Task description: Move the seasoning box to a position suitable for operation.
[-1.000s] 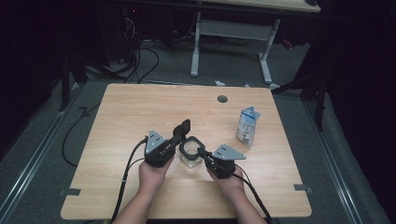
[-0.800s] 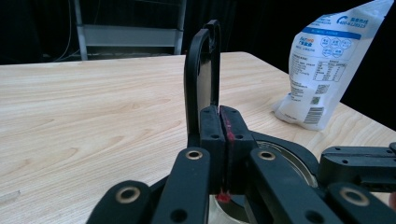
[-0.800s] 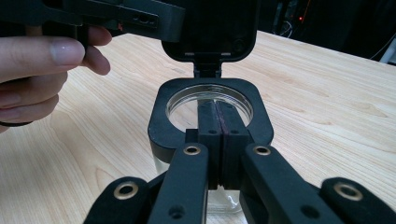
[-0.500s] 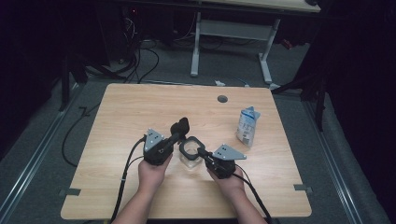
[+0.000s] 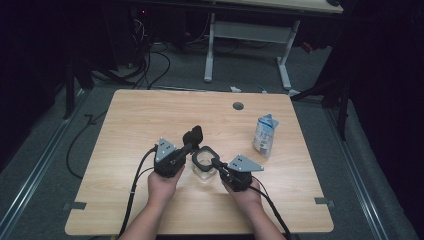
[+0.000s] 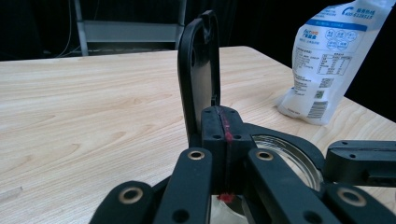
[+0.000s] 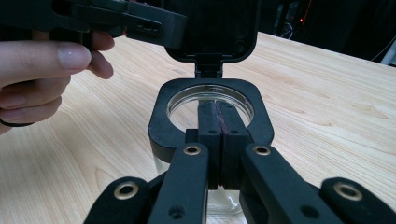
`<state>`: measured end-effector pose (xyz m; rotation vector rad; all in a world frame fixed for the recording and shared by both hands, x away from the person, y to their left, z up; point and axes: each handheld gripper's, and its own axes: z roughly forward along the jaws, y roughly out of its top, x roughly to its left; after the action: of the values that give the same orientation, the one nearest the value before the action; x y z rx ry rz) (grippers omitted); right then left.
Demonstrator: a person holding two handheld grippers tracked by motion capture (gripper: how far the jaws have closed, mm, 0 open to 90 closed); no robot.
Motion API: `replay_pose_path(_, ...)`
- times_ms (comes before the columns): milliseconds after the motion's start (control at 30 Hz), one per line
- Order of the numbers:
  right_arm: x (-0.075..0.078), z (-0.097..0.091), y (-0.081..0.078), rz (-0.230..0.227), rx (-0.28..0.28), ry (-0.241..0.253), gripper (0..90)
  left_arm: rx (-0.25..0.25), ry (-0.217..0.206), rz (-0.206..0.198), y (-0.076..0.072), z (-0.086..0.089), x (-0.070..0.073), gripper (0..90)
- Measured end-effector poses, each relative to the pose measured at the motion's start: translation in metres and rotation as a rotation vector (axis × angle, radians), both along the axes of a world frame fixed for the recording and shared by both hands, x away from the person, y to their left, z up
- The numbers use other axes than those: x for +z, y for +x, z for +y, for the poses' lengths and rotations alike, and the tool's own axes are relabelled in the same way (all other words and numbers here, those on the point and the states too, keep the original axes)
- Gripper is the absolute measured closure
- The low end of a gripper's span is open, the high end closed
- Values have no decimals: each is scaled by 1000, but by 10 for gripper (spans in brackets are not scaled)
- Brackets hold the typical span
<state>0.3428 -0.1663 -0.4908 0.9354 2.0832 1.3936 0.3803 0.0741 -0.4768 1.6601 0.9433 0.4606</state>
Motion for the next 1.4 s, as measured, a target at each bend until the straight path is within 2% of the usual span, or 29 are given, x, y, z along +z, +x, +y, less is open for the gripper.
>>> replay_pose_path(133, 0, 0, 0, -1, -1, 0, 896, -13, -1, -12, -4, 1, 3, 899)
replay_pose_path(433, 0, 0, 0, 1, -2, 0, 892, -53, 51, -25, -15, 7, 3, 898)
replay_pose_path(667, 0, 1, -1, -2, -3, 0, 886, -90, 140, 4, -22, 16, -10, 877)
replay_pose_path(833, 0, 1, -1, -4, -4, 1, 882, -94, 162, 33, -27, 29, -20, 850)
replay_pose_path(1033, 0, 1, -1, -3, -2, 2, 873, -65, 178, 75, -28, 48, -33, 804)
replay_pose_path(1133, 2, 1, -1, -3, -6, -8, 852, -73, 187, 102, -27, 52, -39, 767)
replay_pose_path(1267, 7, -5, -3, -23, -11, 28, 816, -70, 204, 109, -27, 54, -42, 693)
replay_pose_path(1400, 10, -15, -5, -25, -29, 33, 783, -72, 218, 114, -27, 56, -43, 636)
